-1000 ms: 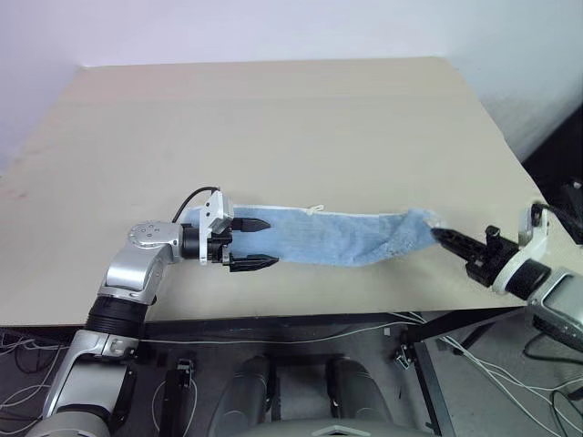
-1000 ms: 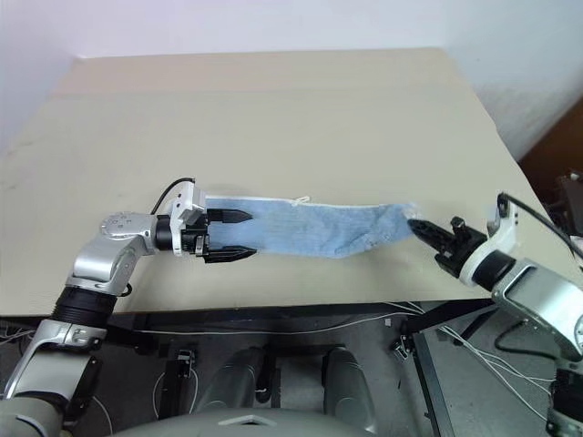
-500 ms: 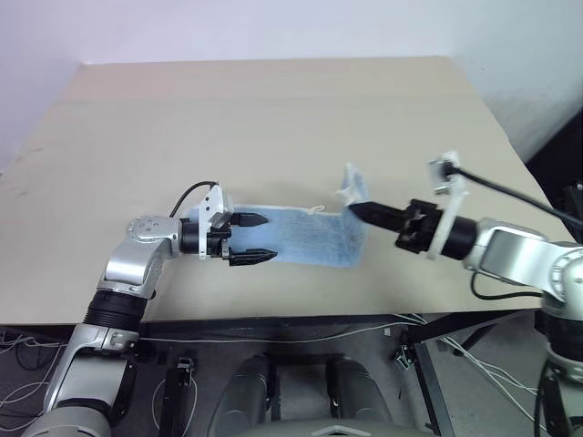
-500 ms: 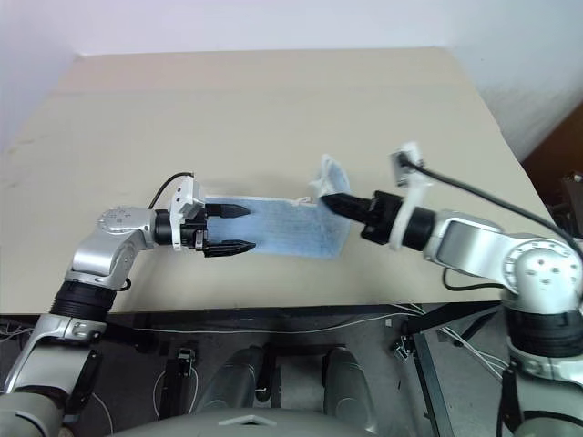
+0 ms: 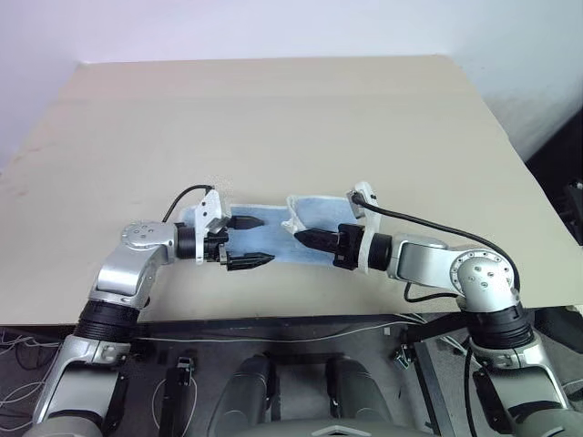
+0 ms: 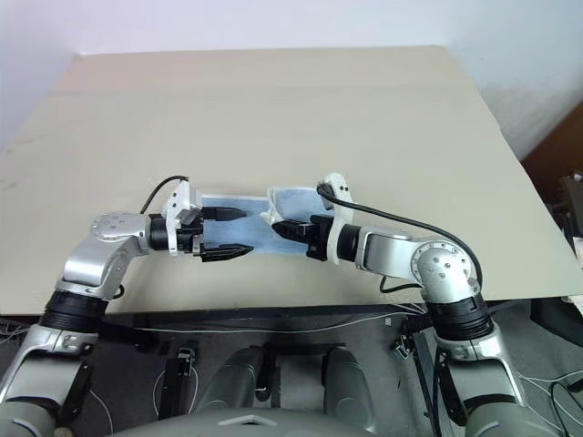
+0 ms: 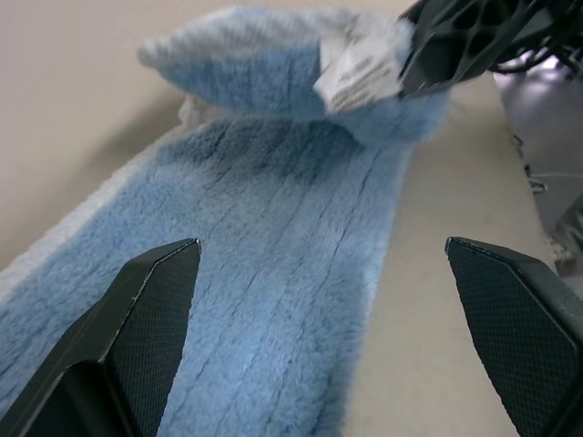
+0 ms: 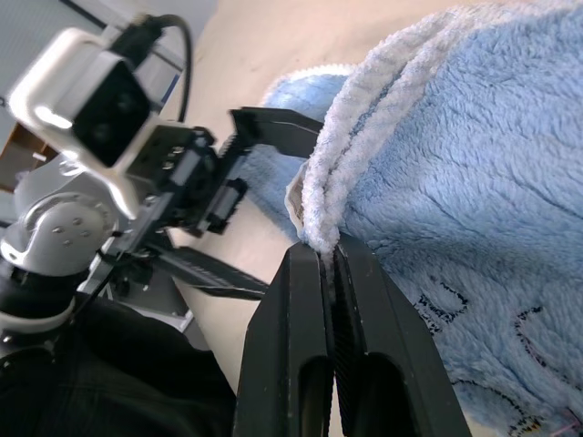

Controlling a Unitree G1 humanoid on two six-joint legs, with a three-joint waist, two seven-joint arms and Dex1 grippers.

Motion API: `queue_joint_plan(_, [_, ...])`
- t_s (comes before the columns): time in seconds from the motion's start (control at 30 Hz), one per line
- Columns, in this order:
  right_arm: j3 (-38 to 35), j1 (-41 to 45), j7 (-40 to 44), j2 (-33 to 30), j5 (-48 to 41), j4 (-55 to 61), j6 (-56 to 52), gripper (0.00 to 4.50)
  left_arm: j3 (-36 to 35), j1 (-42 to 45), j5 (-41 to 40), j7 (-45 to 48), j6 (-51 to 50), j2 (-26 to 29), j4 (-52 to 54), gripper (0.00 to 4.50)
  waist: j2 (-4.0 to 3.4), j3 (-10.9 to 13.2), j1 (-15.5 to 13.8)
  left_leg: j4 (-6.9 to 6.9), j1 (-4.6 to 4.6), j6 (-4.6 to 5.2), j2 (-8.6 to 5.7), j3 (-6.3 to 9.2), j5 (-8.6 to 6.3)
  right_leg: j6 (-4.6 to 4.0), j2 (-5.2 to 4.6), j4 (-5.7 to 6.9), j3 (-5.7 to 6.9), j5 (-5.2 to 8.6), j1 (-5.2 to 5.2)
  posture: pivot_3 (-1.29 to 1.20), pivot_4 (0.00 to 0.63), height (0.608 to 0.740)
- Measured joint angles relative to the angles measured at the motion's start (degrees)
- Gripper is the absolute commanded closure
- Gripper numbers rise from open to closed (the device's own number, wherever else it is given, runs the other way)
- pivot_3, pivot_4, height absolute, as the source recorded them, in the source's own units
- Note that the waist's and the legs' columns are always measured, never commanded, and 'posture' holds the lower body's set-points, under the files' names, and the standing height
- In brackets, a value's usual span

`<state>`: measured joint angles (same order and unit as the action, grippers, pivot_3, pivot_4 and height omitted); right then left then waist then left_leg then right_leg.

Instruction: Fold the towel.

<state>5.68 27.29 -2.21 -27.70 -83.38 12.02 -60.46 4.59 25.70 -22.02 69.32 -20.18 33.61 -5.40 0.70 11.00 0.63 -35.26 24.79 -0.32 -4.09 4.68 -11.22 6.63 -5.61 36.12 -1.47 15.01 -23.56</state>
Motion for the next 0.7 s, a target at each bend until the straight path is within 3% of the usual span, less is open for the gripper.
queue_joint_plan(0.13, [-0.1, -0.9, 1.1, 0.5, 1.2, 0.0, -1.0, 4.46, -1.8, -0.1, -1.4, -0.6, -2.0, 1.4, 0.6, 0.00, 0.00, 0.0, 0.1, 0.00, 0.00, 0.00, 0.01, 0.00, 0.00, 0.00, 0.03, 0.04, 0.00, 0.00, -0.01, 0.00, 0.150, 0.740])
queue_joint_plan(0.23, [0.0, -1.7, 2.3, 1.2, 2.5, 0.1, -1.8, 3.76, -2.7, 0.6, -1.9, 0.3, -2.2, 2.9, 0.1, 0.00, 0.00, 0.0, 0.2, 0.00, 0.00, 0.00, 0.02, -0.01, 0.00, 0.00, 0.06, 0.06, 0.01, 0.00, -0.03, 0.00, 0.150, 0.740])
queue_joint_plan(0.4, [0.0, -1.7, 3.3, 4.3, 6.1, 0.3, -1.2, 2.08, -3.8, 2.8, -2.4, 1.5, -2.9, 4.1, -1.7, 0.00, 0.00, 0.0, 0.2, -0.01, -0.02, 0.00, -0.01, -0.02, 0.00, 0.01, 0.10, 0.06, 0.01, 0.00, -0.02, 0.00, 0.150, 0.740])
queue_joint_plan(0.57, [-5.9, -4.5, 5.0, 5.4, 3.8, 4.0, 1.8, 2.08, -4.4, 4.1, -4.4, 1.4, -5.7, 3.7, -1.3, 0.00, 0.01, 0.0, -0.1, -0.02, -0.01, 0.00, -0.04, 0.00, 0.00, 0.03, 0.08, 0.05, 0.03, -0.01, 0.02, 0.00, 0.150, 0.740])
queue_joint_plan(0.63, [-8.3, -6.0, 6.9, 4.1, 2.7, 6.4, 2.3, 2.05, -5.4, 5.0, -7.0, 1.1, -8.3, 2.6, 0.1, 0.39, 0.01, 0.0, 0.0, -0.04, -0.02, 0.00, -0.04, 0.00, 0.00, 0.03, 0.08, 0.05, 0.03, -0.01, 0.03, 0.00, 0.150, 0.740])
queue_joint_plan(0.7, [-8.8, -7.0, 9.5, 2.0, 5.6, 9.3, 3.7, 2.45, -5.9, 6.4, -9.4, 0.2, -10.7, 1.3, 1.6, 0.93, 0.01, 0.0, 0.1, -0.05, -0.02, 0.00, -0.03, 0.00, 0.00, 0.03, 0.10, 0.07, 0.04, -0.01, 0.03, 0.00, 0.150, 0.740])
